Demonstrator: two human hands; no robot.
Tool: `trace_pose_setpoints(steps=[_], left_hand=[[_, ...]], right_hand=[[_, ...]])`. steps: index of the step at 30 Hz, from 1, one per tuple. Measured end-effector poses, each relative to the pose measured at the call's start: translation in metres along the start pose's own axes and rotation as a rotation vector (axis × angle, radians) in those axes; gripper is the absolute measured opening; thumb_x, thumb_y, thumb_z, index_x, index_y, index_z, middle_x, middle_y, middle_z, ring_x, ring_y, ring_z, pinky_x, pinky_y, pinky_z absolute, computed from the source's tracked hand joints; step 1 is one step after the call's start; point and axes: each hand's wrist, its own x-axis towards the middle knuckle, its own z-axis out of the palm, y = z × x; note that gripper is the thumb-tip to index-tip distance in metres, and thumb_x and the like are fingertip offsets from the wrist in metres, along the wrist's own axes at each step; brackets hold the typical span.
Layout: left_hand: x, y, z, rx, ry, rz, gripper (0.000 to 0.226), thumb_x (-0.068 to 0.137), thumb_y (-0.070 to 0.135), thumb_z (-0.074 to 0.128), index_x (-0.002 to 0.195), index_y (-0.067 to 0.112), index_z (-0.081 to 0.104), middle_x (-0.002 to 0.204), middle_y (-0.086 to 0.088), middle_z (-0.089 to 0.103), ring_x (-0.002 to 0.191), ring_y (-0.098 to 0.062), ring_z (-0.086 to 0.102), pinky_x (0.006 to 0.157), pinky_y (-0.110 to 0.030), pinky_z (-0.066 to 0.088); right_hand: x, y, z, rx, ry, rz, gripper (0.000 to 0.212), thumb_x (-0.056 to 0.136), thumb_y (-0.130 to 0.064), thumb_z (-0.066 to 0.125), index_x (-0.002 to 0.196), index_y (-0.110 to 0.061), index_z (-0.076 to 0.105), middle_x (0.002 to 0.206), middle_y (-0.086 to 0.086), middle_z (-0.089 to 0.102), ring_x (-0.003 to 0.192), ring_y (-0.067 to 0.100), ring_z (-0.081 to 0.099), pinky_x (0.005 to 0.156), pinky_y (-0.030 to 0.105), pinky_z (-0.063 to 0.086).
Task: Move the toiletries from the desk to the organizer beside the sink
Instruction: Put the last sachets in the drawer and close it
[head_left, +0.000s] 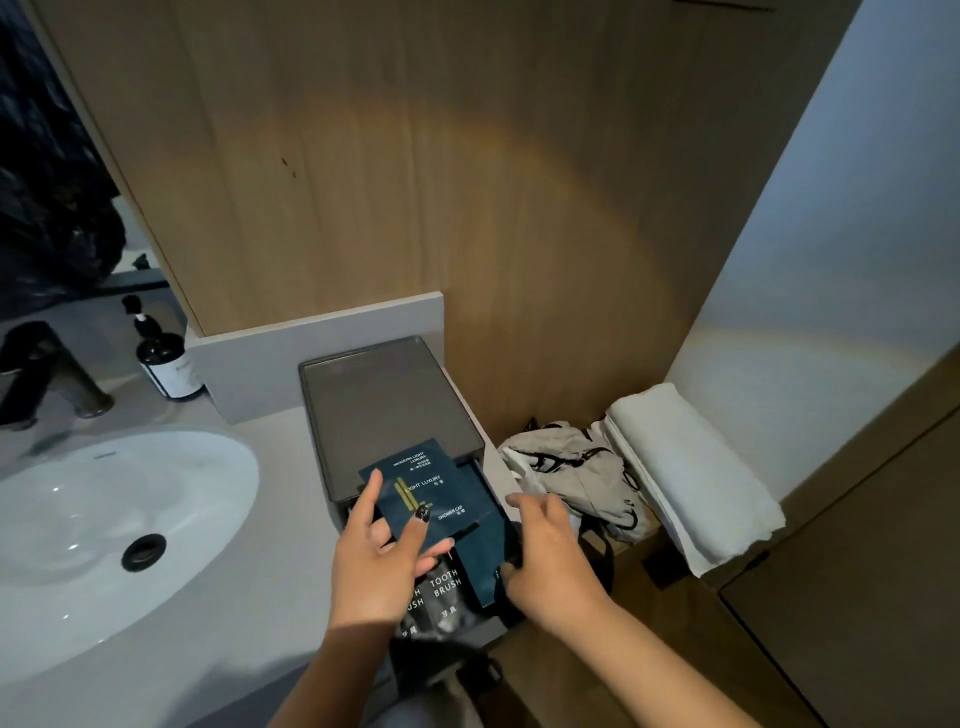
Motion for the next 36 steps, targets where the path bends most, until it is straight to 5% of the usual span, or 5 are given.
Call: trace_pose_setpoints(steps=[9, 14, 20, 29, 36], left_hand=[[0.012, -0.01, -0.025, -0.018, 0.117, -0.007, 0.068, 0.093, -0.001, 0.055, 0.149, 0.023, 0.026, 0.116, -0.015, 0.067, 0.064, -0.01, 0.072, 0.053, -0.019, 0.055], [0.015, -0.018, -0.036, -0.036, 0.155, -0.009, 0.067, 0.092, -0.001, 0.056, 0.149, 0.02, 0.027, 0.12, -0.018, 0.066, 0.065, -0.011, 0.072, 0.054, -0.019, 0.056], [0.012, -0.024, -0.031, -0.021, 0.106, -0.03, 0.066, 0.092, 0.0, 0.057, 0.147, 0.022, 0.03, 0.113, -0.017, 0.068, 0.07, -0.014, 0.073, 0.057, -0.02, 0.057], [0.011, -0.014, -0.038, 0.032, -0.029, -0.099, 0.073, 0.091, -0.004, 0.055, 0.151, 0.021, 0.02, 0.116, -0.017, 0.066, 0.084, -0.03, 0.069, 0.049, -0.018, 0.052], [0.014, -0.021, -0.037, 0.164, -0.095, -0.176, 0.079, 0.089, 0.002, 0.061, 0.151, 0.027, 0.019, 0.104, -0.014, 0.072, 0.052, -0.021, 0.068, 0.043, -0.023, 0.049]], right_hand=[[-0.007, 0.012, 0.0, -0.271, -0.079, -0.373, 0.036, 0.094, -0.031, 0.05, 0.129, -0.024, 0.053, 0.129, -0.008, 0.047, 0.124, 0.01, 0.04, 0.107, 0.024, 0.032], [-0.016, 0.01, -0.001, -0.49, -0.361, -0.51, 0.085, 0.08, -0.069, 0.003, 0.131, -0.025, 0.054, 0.142, -0.002, 0.045, 0.136, 0.018, 0.034, 0.112, 0.035, 0.025], [-0.015, -0.006, -0.011, -0.553, -0.55, -0.531, 0.064, 0.084, -0.037, 0.031, 0.144, -0.015, 0.037, 0.159, 0.004, 0.021, 0.149, 0.02, 0.005, 0.12, 0.039, 0.003], [0.0, 0.018, 0.006, -0.638, -0.41, -0.539, 0.051, 0.094, -0.033, 0.036, 0.14, -0.013, 0.044, 0.151, 0.004, 0.036, 0.147, 0.018, 0.011, 0.121, 0.036, -0.001], [0.005, 0.051, 0.006, 0.036, 0.008, -0.271, 0.033, 0.1, -0.029, 0.041, 0.129, -0.025, 0.055, 0.135, -0.012, 0.049, 0.129, -0.004, 0.033, 0.111, 0.01, 0.017]])
